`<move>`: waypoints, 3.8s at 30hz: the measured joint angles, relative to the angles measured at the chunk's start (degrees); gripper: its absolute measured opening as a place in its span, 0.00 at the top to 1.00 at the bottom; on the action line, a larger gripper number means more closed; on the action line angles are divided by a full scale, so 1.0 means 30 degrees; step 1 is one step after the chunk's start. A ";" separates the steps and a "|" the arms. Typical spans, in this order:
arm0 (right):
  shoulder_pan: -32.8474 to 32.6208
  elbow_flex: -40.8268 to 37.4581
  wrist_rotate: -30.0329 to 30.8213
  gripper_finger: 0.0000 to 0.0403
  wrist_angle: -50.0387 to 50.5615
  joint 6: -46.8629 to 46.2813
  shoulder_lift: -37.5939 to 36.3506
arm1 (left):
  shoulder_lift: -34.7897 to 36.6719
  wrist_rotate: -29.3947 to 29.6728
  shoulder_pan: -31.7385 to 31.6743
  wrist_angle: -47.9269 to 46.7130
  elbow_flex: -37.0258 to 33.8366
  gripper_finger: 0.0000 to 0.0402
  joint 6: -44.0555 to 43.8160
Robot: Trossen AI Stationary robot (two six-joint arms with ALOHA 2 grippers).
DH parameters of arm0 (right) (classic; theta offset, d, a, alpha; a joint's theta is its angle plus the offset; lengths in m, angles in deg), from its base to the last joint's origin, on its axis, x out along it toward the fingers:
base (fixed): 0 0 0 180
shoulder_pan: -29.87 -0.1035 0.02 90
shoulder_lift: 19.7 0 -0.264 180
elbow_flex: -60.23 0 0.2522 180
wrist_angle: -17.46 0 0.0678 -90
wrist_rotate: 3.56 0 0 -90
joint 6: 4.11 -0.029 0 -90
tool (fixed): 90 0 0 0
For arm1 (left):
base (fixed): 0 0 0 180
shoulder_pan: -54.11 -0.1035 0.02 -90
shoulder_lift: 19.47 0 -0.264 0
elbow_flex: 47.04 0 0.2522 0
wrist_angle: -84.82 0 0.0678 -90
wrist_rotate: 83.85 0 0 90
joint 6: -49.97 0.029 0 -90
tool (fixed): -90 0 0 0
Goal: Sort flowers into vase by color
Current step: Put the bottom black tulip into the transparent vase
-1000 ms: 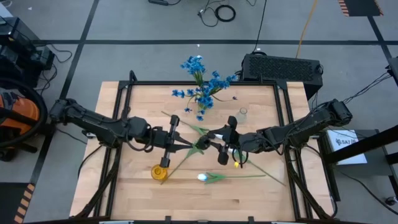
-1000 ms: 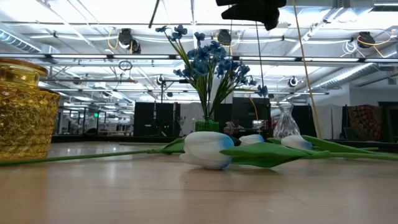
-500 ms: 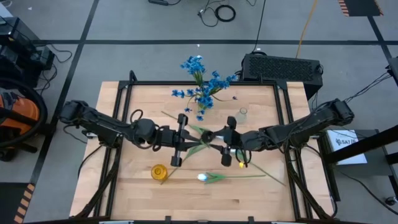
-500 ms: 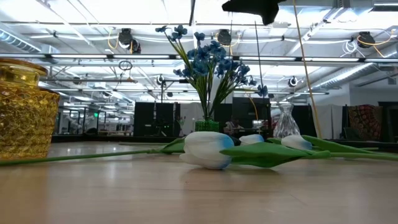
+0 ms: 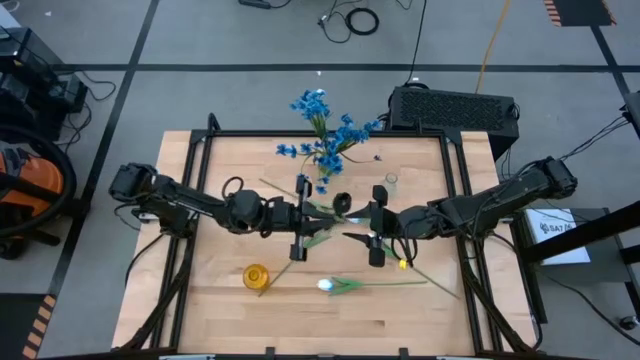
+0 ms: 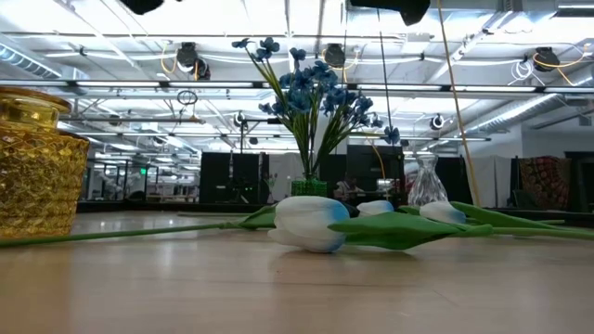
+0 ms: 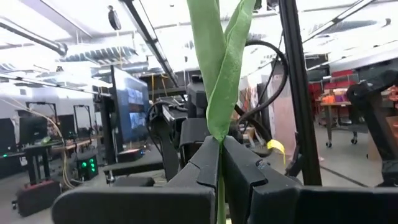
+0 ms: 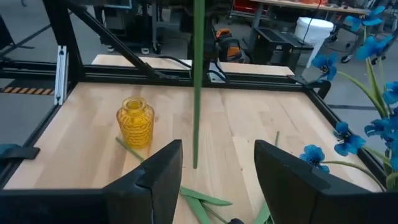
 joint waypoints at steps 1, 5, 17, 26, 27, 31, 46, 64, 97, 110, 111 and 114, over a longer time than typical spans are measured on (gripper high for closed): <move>0.0000 0.0000 0.0000 0.52 0.0076 0.0023 -0.0007 | -0.0350 -0.0065 -0.0055 -0.0007 0.0413 0.97 0.0042; -0.0107 0.0000 0.0028 0.52 0.0893 -0.0181 -0.0208 | -0.1105 -0.0462 -0.0091 -0.0682 0.1341 0.97 0.0158; -0.0624 0.0000 0.0057 0.52 0.3867 -0.2338 -0.2703 | -0.1577 -0.0546 -0.0084 -0.1103 0.2022 0.97 0.0146; -0.1224 0.0000 0.0098 0.52 0.3716 -0.1378 -0.2739 | -0.2681 -0.0456 -0.0327 -0.1319 0.2848 0.97 0.0302; -0.1217 0.0000 0.0140 0.52 0.3659 -0.1316 -0.2739 | -0.2692 -0.0444 -0.0389 -0.1461 0.2845 0.97 0.0290; -0.1217 0.0000 0.0219 0.52 0.3665 -0.1178 -0.2739 | -0.2692 -0.0398 -0.0566 -0.1954 0.2848 0.97 0.0207; -0.1217 -0.0004 0.0220 0.52 0.1626 -0.0871 -0.2247 | -0.2692 -0.0266 -0.0703 -0.2390 0.2842 0.97 0.0153; -0.1202 -0.0015 0.1105 0.52 0.0131 0.0371 -0.1676 | -0.2692 -0.0626 -0.0696 -0.2615 0.2848 0.97 0.0148; -0.1202 -0.0021 0.1131 0.99 0.2352 0.0550 -0.3429 | -0.2655 -0.0630 -0.0572 -0.4740 0.2840 0.72 -0.0597; -0.1794 -0.0022 0.1282 1.00 0.6287 -0.0721 -0.6259 | -0.1599 0.3534 -0.0520 -0.7365 0.2833 0.71 -0.0353; -0.1844 -0.0022 0.1282 1.00 0.6282 -0.0756 -0.6370 | -0.1320 0.3892 -0.0471 -0.8131 0.2833 0.71 -0.0357; -0.1987 -0.0022 0.1341 1.00 0.6422 -0.0663 -0.6620 | -0.0439 0.4729 -0.0161 -1.0597 0.2833 0.71 -0.0364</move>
